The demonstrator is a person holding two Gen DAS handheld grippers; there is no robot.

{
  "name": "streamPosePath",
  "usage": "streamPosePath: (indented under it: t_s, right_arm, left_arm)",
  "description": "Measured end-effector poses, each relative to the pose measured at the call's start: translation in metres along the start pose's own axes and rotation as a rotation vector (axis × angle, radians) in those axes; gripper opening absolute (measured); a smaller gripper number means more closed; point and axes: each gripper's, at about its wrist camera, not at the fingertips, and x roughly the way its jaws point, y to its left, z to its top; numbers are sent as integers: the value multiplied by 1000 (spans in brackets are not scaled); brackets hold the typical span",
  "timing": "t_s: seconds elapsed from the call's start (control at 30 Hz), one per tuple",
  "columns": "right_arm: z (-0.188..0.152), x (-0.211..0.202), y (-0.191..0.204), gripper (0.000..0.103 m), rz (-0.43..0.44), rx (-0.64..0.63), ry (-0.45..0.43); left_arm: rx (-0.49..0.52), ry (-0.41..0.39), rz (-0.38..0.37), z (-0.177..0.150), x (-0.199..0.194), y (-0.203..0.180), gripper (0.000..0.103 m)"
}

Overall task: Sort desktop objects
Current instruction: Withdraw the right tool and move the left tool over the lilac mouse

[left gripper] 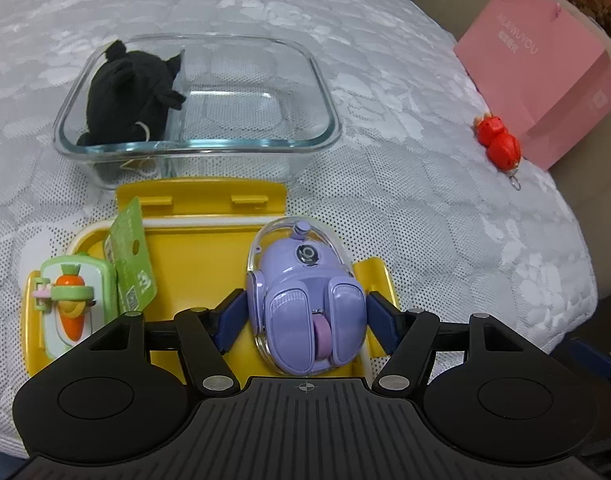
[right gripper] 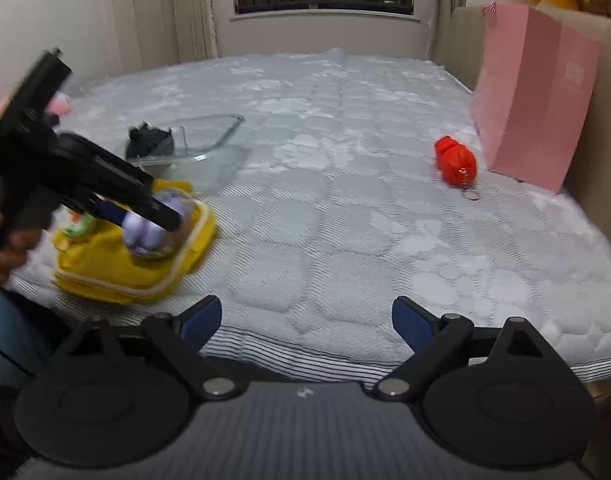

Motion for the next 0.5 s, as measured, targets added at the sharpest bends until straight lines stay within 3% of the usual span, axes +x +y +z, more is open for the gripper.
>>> streamPosePath:
  t_s: [0.1, 0.33, 0.4, 0.43, 0.5]
  right_arm:
    - [5, 2, -2, 93, -43, -9, -10]
    - [31, 16, 4, 93, -3, 61, -55]
    - [39, 21, 6, 94, 13, 82, -65]
    - [43, 24, 7, 94, 21, 92, -70]
    - [51, 30, 9, 95, 39, 115, -78]
  left_arm:
    - [-4, 1, -14, -1, -4, 7, 70]
    - [-7, -20, -49, 5, -18, 18, 70]
    - [4, -40, -50, 10, -26, 19, 62]
    - [10, -51, -49, 12, -30, 19, 45]
    - [14, -64, -65, 18, -38, 21, 42]
